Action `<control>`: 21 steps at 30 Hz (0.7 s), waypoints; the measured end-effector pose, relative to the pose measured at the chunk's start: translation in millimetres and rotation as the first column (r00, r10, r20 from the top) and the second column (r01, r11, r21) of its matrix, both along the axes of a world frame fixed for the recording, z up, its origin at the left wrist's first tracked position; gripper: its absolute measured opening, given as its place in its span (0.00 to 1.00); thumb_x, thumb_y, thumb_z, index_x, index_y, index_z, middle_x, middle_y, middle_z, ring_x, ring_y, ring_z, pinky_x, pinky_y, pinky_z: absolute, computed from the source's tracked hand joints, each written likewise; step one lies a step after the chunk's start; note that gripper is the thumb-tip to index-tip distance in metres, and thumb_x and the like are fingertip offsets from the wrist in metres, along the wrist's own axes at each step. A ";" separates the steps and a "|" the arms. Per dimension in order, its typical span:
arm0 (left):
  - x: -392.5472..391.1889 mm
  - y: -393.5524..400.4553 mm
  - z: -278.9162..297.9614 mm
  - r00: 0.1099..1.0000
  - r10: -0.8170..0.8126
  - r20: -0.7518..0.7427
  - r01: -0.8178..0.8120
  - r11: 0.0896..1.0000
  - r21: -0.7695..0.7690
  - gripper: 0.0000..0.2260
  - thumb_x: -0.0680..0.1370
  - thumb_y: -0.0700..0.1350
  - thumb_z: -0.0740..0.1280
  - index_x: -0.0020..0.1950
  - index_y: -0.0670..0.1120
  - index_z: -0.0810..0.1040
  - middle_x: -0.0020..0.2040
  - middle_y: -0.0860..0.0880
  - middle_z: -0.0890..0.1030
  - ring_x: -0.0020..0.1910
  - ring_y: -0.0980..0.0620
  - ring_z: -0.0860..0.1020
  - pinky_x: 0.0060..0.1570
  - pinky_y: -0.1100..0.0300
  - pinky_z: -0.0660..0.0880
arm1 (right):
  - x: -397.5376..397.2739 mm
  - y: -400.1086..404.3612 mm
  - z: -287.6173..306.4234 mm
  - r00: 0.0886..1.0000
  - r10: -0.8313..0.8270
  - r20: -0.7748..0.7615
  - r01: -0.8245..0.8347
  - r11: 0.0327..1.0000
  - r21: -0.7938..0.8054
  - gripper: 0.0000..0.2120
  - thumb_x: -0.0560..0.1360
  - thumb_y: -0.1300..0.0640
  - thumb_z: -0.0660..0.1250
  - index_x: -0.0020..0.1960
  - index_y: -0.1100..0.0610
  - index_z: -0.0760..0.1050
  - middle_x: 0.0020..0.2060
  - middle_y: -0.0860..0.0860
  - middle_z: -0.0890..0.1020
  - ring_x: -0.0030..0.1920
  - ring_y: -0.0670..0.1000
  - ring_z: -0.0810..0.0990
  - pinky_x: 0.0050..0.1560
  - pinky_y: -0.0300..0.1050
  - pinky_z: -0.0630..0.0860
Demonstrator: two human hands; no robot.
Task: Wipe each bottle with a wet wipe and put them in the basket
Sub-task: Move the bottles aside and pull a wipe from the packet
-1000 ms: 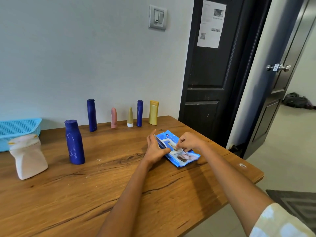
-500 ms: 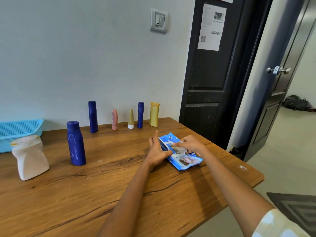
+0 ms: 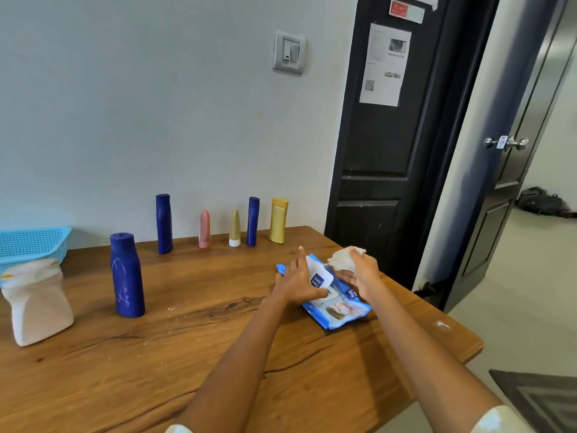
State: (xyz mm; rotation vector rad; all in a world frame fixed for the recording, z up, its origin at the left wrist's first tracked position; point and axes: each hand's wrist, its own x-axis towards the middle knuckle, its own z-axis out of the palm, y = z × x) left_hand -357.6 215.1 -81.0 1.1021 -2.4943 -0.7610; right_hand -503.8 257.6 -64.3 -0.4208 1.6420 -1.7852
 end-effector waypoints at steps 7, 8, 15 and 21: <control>-27.0 -6.4 -13.1 0.993 -0.012 0.117 0.015 0.999 -0.029 0.40 0.74 0.60 0.67 0.77 0.44 0.51 0.76 0.45 0.58 0.74 0.45 0.57 0.72 0.46 0.56 | -8.7 -9.3 14.7 0.999 0.034 0.001 -0.034 0.986 -0.162 0.09 0.74 0.61 0.69 0.52 0.58 0.73 0.54 0.58 0.77 0.51 0.54 0.78 0.45 0.47 0.79; -30.5 -7.2 -14.5 0.991 -0.023 0.132 0.029 0.999 -0.042 0.37 0.74 0.61 0.65 0.76 0.46 0.54 0.76 0.45 0.58 0.75 0.46 0.57 0.71 0.44 0.54 | -7.6 -12.5 18.1 1.000 0.018 0.022 -0.014 0.987 -0.162 0.12 0.74 0.61 0.69 0.56 0.59 0.73 0.55 0.59 0.76 0.51 0.55 0.78 0.45 0.47 0.80; -50.6 -20.0 -20.2 0.911 -0.089 0.404 0.168 0.972 -0.165 0.25 0.79 0.63 0.52 0.75 0.59 0.58 0.78 0.44 0.52 0.77 0.42 0.48 0.69 0.36 0.36 | -2.0 -27.6 21.8 0.968 0.141 0.207 -0.063 0.938 -0.341 0.11 0.77 0.62 0.63 0.60 0.60 0.70 0.58 0.60 0.75 0.53 0.57 0.78 0.50 0.49 0.78; -57.4 -24.3 -26.9 0.911 -0.109 0.399 0.191 0.966 -0.173 0.25 0.80 0.61 0.50 0.76 0.57 0.55 0.78 0.42 0.48 0.76 0.41 0.46 0.73 0.44 0.42 | 10.2 -34.9 25.8 0.931 0.230 0.284 -0.121 0.927 -0.355 0.17 0.76 0.60 0.66 0.62 0.61 0.68 0.58 0.61 0.74 0.59 0.61 0.75 0.41 0.48 0.79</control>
